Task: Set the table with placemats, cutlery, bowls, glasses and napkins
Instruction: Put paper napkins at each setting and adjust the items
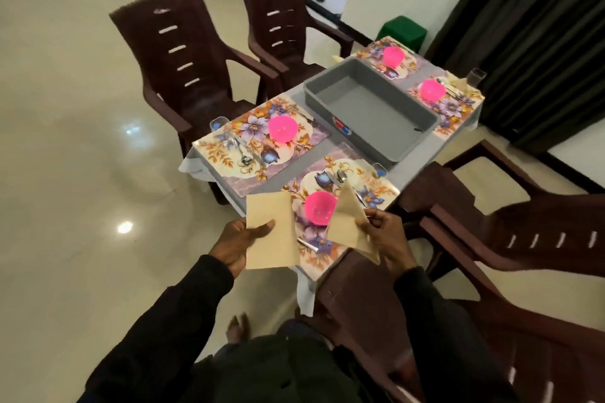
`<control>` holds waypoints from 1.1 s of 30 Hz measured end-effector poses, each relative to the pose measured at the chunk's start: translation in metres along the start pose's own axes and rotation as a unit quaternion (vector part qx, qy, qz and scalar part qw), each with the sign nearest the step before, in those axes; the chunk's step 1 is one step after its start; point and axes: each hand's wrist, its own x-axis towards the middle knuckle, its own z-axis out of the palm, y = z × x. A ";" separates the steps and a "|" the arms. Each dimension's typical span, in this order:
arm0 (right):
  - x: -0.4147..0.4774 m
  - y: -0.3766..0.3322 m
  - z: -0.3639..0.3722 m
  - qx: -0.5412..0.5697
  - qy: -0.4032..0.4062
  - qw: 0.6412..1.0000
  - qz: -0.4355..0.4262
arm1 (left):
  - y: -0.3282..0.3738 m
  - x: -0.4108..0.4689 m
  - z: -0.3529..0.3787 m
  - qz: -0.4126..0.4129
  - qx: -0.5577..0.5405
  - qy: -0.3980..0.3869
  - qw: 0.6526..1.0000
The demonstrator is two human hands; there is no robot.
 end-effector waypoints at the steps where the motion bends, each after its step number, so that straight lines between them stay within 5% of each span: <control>1: 0.005 0.001 -0.008 0.005 0.015 1.000 0.006 | 0.004 0.006 0.000 -0.003 0.005 -0.005 1.000; 9: 0.063 -0.013 -0.078 0.025 0.105 0.994 0.027 | 0.029 0.051 0.022 -0.014 0.019 -0.056 0.998; 17: 0.181 -0.018 -0.142 0.107 0.030 0.992 0.056 | 0.053 0.107 0.044 -0.009 0.072 -0.021 0.997; 25: 0.304 0.038 -0.114 -0.155 -0.017 0.982 0.109 | 0.069 0.151 0.055 -0.022 0.085 0.014 0.996; 33: 0.322 0.073 -0.097 -0.179 -0.035 0.979 0.085 | 0.073 0.164 0.071 -0.016 0.103 0.043 0.994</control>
